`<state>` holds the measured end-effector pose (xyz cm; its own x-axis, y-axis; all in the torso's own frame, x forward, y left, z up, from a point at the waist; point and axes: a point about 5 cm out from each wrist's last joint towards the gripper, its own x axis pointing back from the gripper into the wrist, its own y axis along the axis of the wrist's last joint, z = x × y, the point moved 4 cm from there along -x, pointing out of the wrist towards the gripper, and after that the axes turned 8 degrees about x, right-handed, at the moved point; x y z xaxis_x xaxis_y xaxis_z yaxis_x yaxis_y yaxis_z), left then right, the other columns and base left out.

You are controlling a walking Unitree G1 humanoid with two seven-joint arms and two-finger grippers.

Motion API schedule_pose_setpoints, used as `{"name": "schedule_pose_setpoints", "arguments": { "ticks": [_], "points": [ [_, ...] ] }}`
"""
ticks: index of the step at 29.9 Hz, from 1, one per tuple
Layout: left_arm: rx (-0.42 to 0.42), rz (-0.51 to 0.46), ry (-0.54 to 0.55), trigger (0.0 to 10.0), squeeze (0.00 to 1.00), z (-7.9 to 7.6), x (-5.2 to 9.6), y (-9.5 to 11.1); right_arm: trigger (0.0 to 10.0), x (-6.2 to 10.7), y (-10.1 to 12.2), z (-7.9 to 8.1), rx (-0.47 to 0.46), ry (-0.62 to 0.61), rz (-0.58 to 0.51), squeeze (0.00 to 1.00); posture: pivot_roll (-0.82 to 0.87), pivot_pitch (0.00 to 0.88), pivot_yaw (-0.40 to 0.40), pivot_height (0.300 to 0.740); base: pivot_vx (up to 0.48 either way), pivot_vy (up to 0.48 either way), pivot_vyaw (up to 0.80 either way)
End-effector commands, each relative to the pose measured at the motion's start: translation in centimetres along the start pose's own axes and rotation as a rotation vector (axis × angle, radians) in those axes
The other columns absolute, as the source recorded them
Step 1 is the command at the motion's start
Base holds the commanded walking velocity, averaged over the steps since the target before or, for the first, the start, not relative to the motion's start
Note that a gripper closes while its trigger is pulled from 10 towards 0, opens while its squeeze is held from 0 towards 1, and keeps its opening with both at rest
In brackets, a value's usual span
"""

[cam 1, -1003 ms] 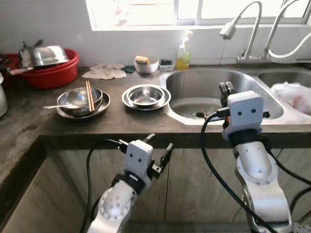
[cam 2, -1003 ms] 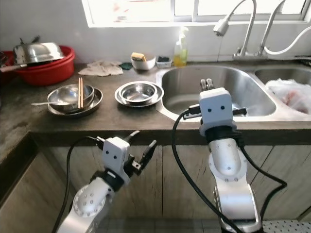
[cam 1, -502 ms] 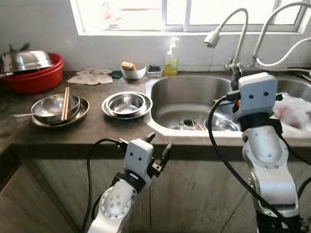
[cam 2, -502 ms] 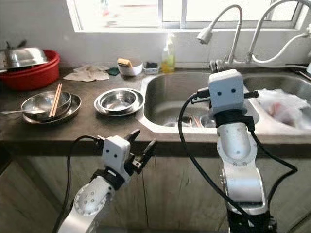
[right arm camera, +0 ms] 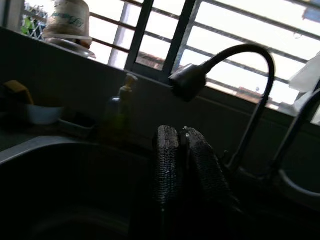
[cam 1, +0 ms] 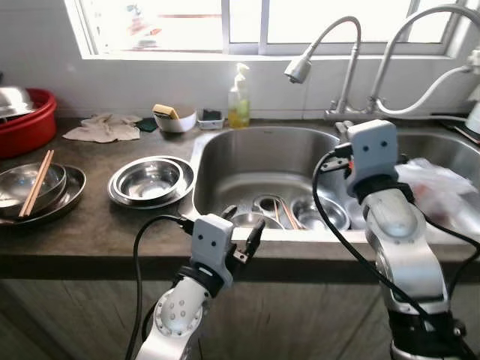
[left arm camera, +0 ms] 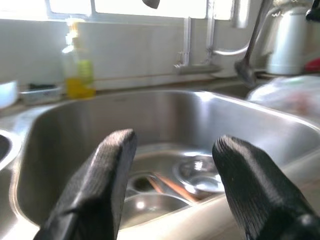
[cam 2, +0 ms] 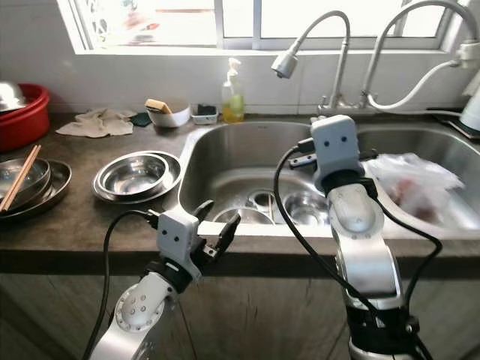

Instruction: Kitchen organization

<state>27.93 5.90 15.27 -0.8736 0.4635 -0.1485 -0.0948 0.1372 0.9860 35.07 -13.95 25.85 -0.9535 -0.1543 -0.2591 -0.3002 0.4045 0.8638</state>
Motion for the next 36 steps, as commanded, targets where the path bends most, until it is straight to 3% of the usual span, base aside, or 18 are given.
{"name": "schedule_pose_setpoints", "arguments": {
  "ticks": [1,7,9,20,33,34,35,36],
  "points": [
    [0.005,-0.008,-0.006,10.0,0.00,-0.2,-0.3,0.4,10.0,-0.2,-0.6,-0.1,-0.004,0.015,0.030,0.00,0.07,0.010,-0.040,0.740,0.480,0.000,0.00],
    [-0.006,0.003,0.004,10.0,0.00,-0.2,0.0,0.0,10.0,-1.5,-2.6,0.8,-0.024,0.062,0.124,0.00,0.07,0.019,-0.042,0.740,0.080,0.000,0.00],
    [-0.005,0.006,0.011,10.0,0.00,-0.1,0.1,0.0,10.0,-1.9,-4.2,1.3,-0.010,0.111,0.207,0.00,0.08,0.023,-0.047,0.740,0.000,0.000,0.00],
    [-0.013,0.024,0.008,10.0,0.00,-0.4,0.5,-0.4,10.0,-3.1,-7.2,3.2,-0.010,0.242,0.358,0.00,0.08,0.049,-0.052,0.740,0.000,0.000,0.00],
    [-0.005,0.053,0.014,10.0,0.00,-0.9,1.6,-0.9,10.0,-2.9,-10.8,5.4,-0.031,0.347,0.511,0.00,0.09,0.084,-0.065,0.740,0.000,0.000,0.00],
    [-0.004,0.055,0.015,10.0,0.00,-0.9,1.6,-0.9,10.0,-2.8,-11.0,5.5,-0.036,0.349,0.517,0.68,0.09,0.088,-0.068,0.740,0.000,0.000,0.00],
    [-0.004,0.056,0.016,10.0,0.00,-0.9,1.7,-0.9,10.0,-2.8,-11.0,5.5,-0.039,0.350,0.520,1.00,0.09,0.089,-0.066,0.740,0.000,0.000,0.00],
    [-0.004,0.058,0.017,10.0,0.00,-1.0,1.7,-0.9,10.0,-2.7,-11.1,5.5,-0.038,0.350,0.522,1.00,0.09,0.089,-0.065,0.740,0.000,0.000,0.00]
  ]
}}
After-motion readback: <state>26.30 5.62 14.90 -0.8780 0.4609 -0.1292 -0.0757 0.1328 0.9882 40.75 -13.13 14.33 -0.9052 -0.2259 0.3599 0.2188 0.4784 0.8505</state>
